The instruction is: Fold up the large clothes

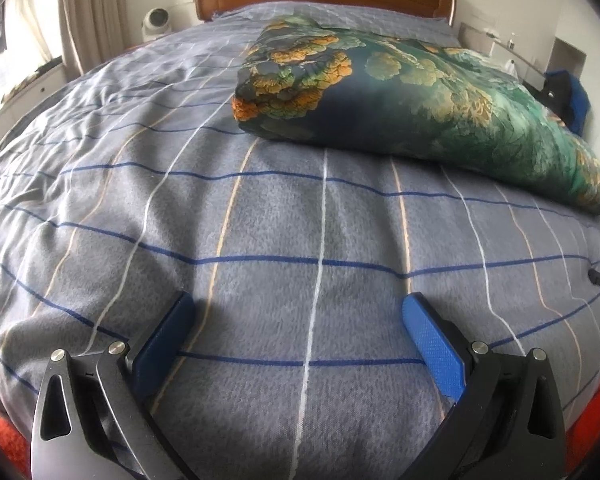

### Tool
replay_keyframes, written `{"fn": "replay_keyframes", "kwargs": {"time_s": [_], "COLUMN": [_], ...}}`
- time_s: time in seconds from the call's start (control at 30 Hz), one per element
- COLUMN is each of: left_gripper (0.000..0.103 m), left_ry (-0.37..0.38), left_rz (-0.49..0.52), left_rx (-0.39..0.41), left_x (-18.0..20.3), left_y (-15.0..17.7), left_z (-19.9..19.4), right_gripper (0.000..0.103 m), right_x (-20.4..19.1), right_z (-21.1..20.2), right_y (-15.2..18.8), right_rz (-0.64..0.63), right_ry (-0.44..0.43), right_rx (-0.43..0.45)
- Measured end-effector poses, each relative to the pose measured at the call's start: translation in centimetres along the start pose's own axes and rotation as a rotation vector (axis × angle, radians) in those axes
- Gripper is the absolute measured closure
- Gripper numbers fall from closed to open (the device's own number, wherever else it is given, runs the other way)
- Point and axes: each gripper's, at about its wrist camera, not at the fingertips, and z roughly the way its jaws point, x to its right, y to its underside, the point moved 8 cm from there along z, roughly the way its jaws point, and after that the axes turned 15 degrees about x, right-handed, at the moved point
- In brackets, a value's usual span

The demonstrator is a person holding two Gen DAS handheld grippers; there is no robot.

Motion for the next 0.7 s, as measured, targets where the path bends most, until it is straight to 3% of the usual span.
{"fn": "replay_keyframes", "kwargs": {"time_s": [0.2, 0.4, 0.7], "left_gripper": [0.0, 0.0, 0.0], "left_ry": [-0.028, -0.021, 0.019], "left_rz": [0.006, -0.006, -0.073], "left_rx": [0.014, 0.107, 0.096], "left_x": [0.3, 0.2, -0.3], "left_y": [0.2, 0.8, 0.1], "left_z": [0.0, -2.0, -4.1], "right_gripper": [0.0, 0.0, 0.0], "right_x": [0.1, 0.2, 1.0], "right_z": [-0.5, -1.0, -0.9], "right_y": [0.2, 1.0, 1.0], "right_rz": [-0.001, -0.005, 0.008], "right_ry": [0.006, -0.013, -0.007], "right_rx": [0.052, 0.063, 0.049]}}
